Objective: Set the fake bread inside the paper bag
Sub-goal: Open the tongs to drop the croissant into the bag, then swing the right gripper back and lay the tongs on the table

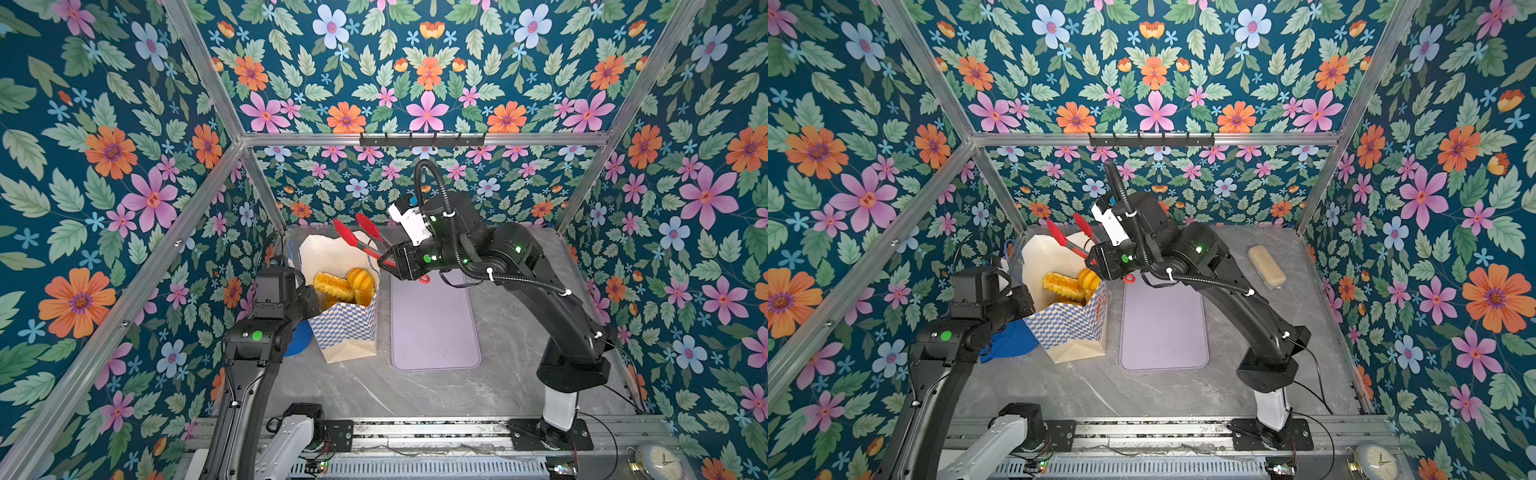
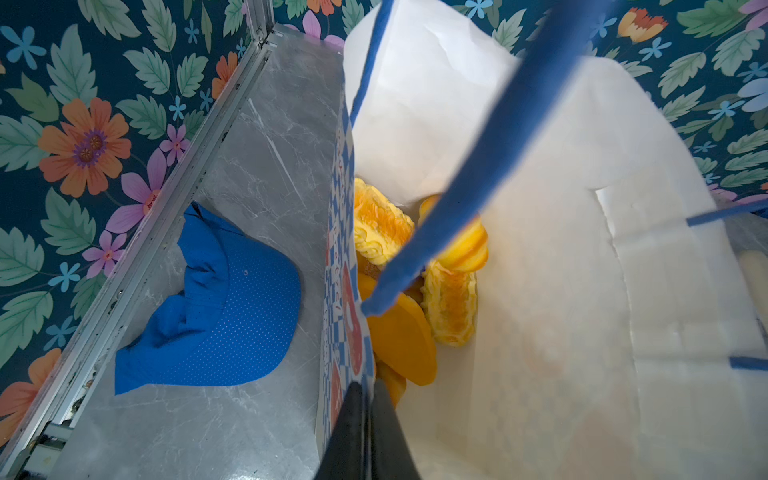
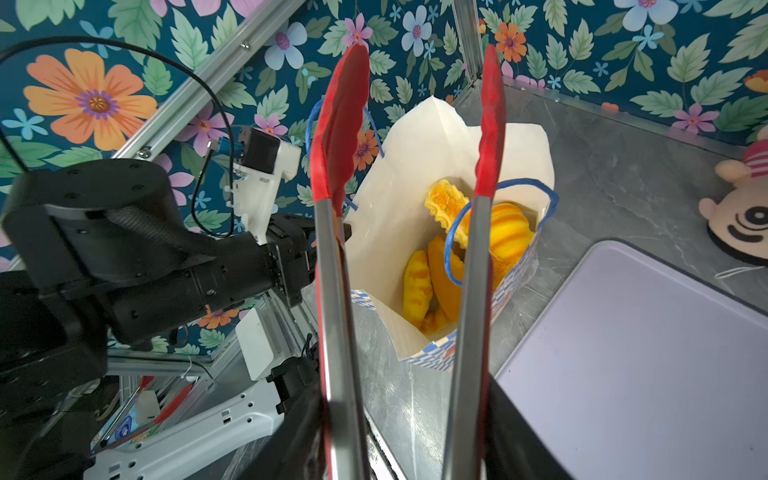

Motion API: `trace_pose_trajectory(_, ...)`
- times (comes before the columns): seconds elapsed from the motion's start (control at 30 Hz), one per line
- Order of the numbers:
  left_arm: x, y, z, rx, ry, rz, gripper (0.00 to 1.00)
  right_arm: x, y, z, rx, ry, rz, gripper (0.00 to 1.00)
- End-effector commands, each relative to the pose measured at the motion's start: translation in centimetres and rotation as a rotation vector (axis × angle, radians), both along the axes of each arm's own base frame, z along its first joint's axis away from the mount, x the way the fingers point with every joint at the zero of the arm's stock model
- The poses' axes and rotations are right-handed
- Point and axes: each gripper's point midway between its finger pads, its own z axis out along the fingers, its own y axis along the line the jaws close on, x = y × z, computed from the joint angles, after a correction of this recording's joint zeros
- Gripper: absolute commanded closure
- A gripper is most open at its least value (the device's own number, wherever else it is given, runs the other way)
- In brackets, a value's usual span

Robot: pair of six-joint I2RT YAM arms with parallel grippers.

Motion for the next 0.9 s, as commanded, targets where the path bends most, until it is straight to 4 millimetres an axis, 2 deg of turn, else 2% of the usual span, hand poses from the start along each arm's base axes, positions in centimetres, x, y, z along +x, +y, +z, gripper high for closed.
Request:
trace_pose_trajectory(0.0,0.2,-0.3,0.6,-0.013,-0.018,-0.016,0.90,0.5,-1.1,2.5,0.042,-0.101,-0.035,0.46)
trace_pose_trajectory(0.13,0.5,-0.6,0.7,-0.022,-0.025,-0.025,0.89,1.1,-4.1,2.9,0.032,-0.130,-0.107,0.46)
trace_pose_trajectory(0.23,0.7,-0.8,0.8,-0.027,-0.025,-0.032,0.89,1.5,-7.8,2.5,0.032,-0.125,-0.185,0.47)
trace_pose_trajectory(0.33,0.9,-0.9,0.8,-0.033,-0.028,-0.036,0.89,2.6,-11.8,0.0,0.001,-0.093,-0.290,0.46)
trace_pose_trajectory(0.47,1.0,-1.0,0.6,-0.037,-0.021,-0.038,0.89,4.1,-18.6,-5.4,-0.065,0.015,-0.461,0.46)
trace_pose_trajectory(0.6,1.6,-1.2,0.9,-0.049,-0.040,-0.043,0.88,4.7,-24.4,-12.3,-0.114,0.179,-0.613,0.47)
trace_pose_trajectory(0.7,1.9,-1.4,0.9,-0.056,-0.043,-0.048,0.88,4.7,-26.8,-16.7,-0.160,0.260,-0.678,0.48)
trace_pose_trajectory(0.87,2.0,-1.6,0.9,-0.064,-0.043,-0.054,0.88,4.9,-28.6,-22.2,-0.256,0.329,-0.727,0.48)
